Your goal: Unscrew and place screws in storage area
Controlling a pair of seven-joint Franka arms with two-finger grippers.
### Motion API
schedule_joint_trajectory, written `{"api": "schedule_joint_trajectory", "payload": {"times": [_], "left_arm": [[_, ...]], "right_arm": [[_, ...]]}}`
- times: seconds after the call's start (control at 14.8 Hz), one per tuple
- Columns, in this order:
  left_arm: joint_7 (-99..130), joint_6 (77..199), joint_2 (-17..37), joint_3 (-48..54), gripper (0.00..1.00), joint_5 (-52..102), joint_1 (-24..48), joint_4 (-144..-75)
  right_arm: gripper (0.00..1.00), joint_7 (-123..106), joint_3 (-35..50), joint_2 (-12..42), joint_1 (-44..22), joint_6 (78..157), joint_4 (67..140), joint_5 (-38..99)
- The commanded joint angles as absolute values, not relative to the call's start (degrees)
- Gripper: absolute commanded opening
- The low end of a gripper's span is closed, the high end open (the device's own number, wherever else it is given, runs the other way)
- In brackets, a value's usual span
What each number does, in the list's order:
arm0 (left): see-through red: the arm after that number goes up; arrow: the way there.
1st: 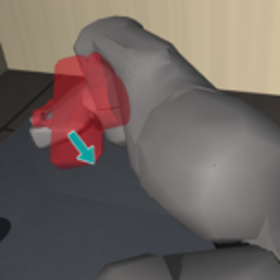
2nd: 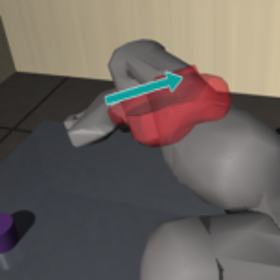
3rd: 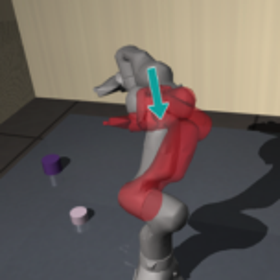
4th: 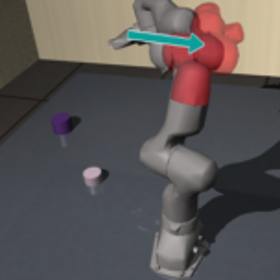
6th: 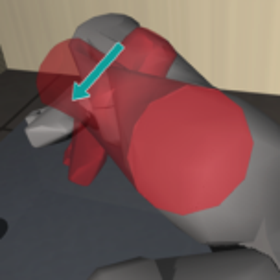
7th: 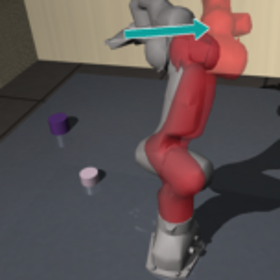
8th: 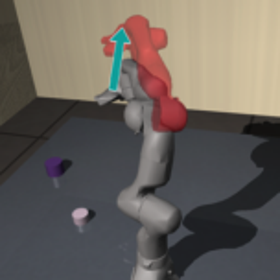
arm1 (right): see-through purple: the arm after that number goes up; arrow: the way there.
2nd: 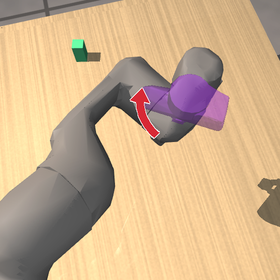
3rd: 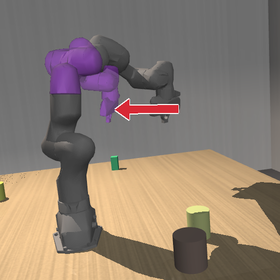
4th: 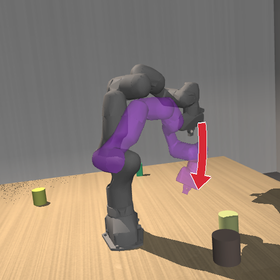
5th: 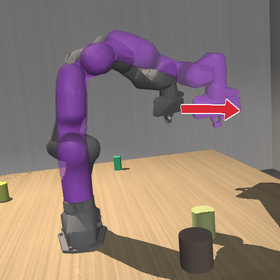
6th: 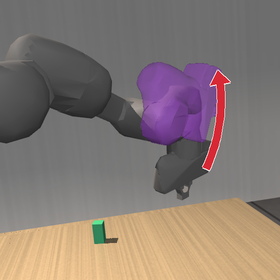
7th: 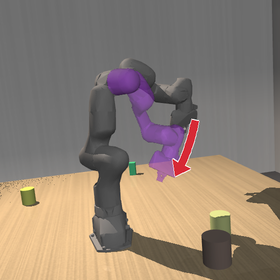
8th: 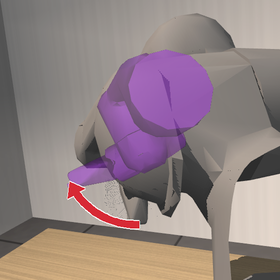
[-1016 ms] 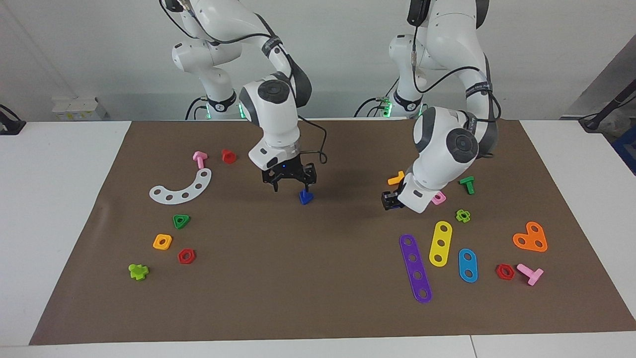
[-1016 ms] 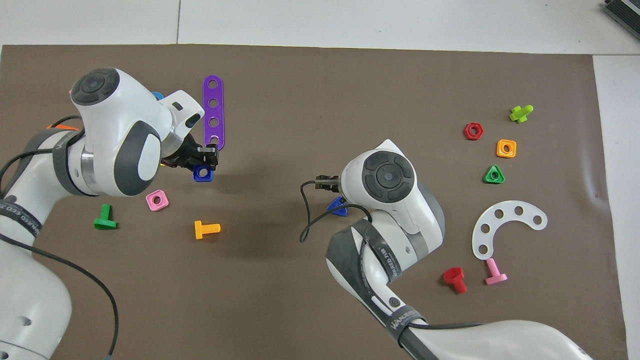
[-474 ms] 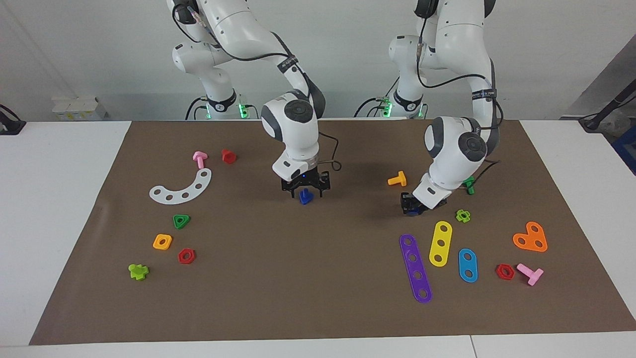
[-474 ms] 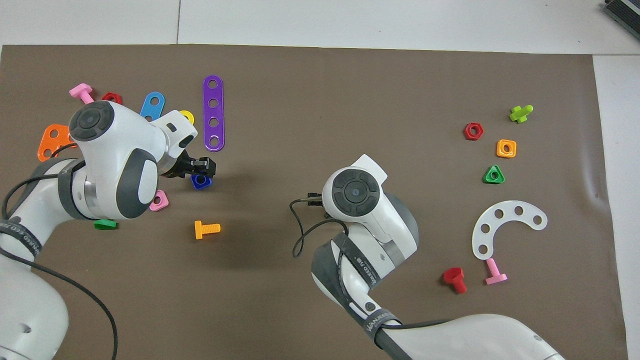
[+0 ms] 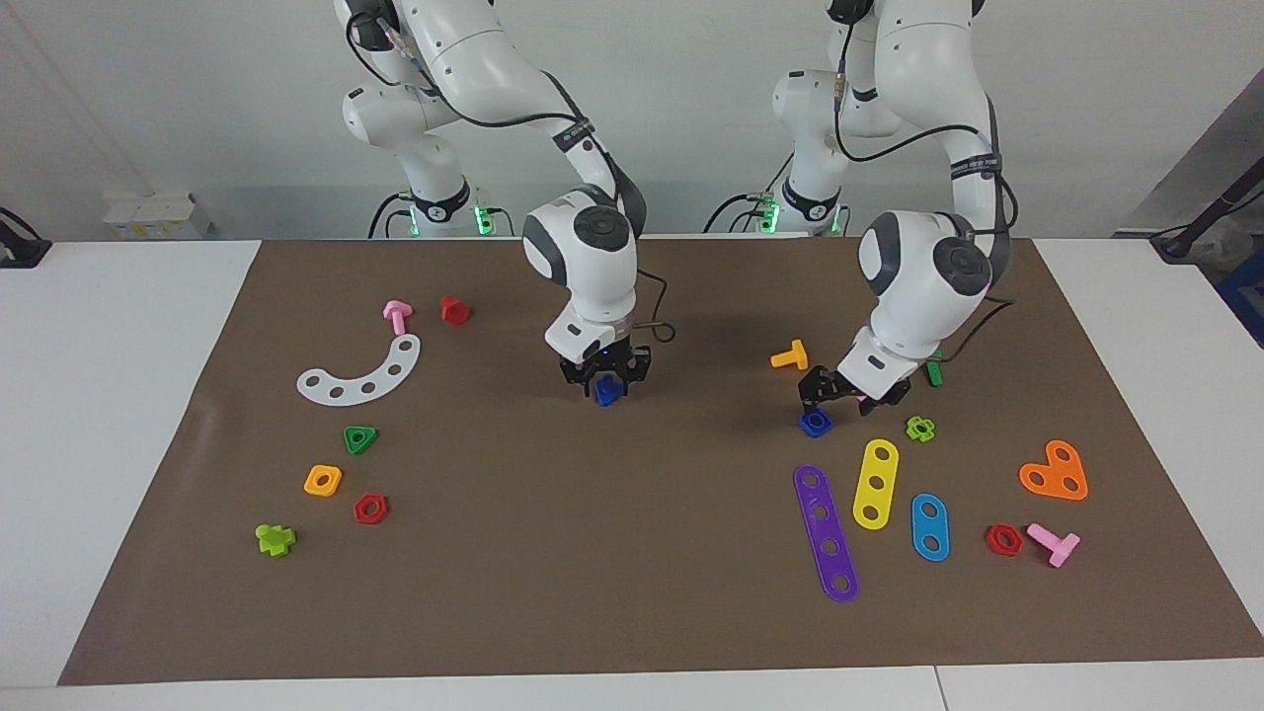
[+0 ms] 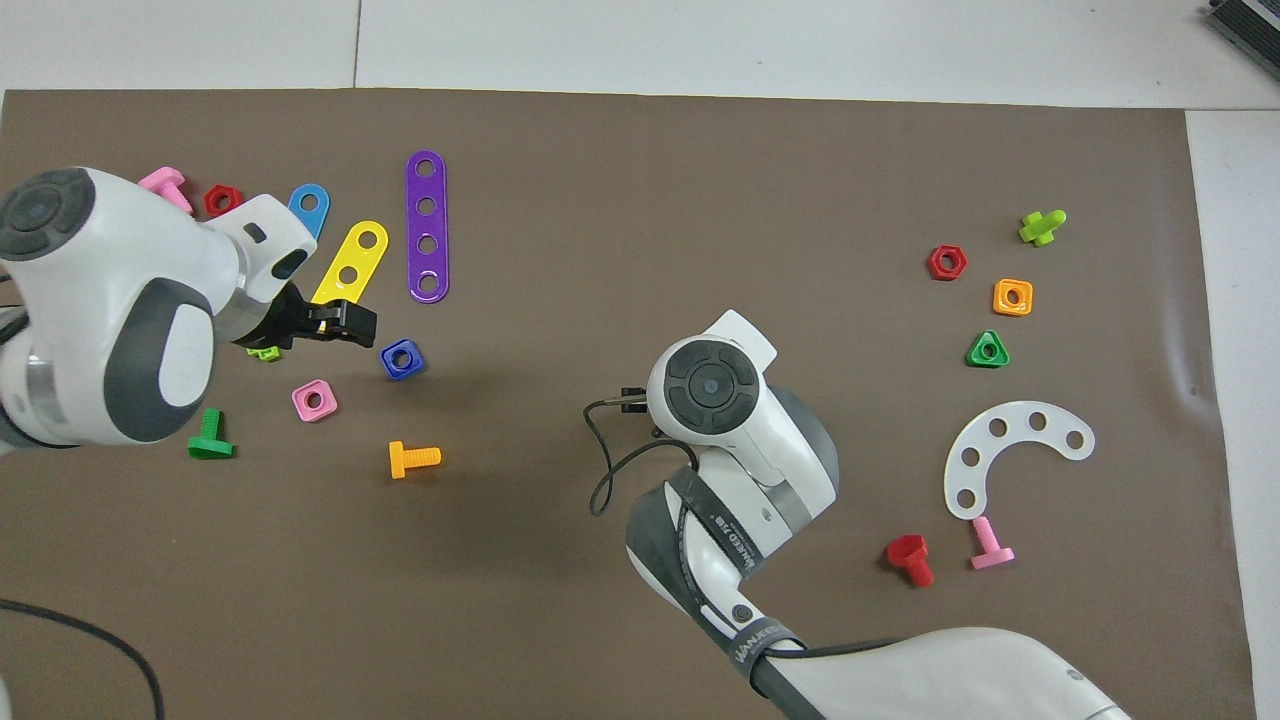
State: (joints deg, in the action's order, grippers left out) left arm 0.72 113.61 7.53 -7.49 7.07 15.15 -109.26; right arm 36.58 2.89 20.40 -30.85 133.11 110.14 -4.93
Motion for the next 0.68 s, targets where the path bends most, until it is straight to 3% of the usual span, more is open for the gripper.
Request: {"api": "schedule_joint_trajectory", "payload": {"times": [0.0, 0.27, 0.61], "left_arm": [[0.18, 104.88, 3.26, -7.47, 1.00, 2.47, 13.71, -107.32], [-8.48, 98.55, -5.26, -7.38, 1.00, 2.37, 6.53, -110.12], [-10.82, 96.76, -8.70, -7.38, 1.00, 1.06, 2.29, -110.04]], "right_arm": [[0.51, 36.74, 2.90, 18.99, -30.76, 132.89, 111.71, -6.24], [0.51, 36.39, 2.90, 18.46, -30.76, 132.45, 111.97, -6.15], [0.50, 36.74, 2.99, 18.02, -30.67, 132.28, 112.41, -6.06]]}}
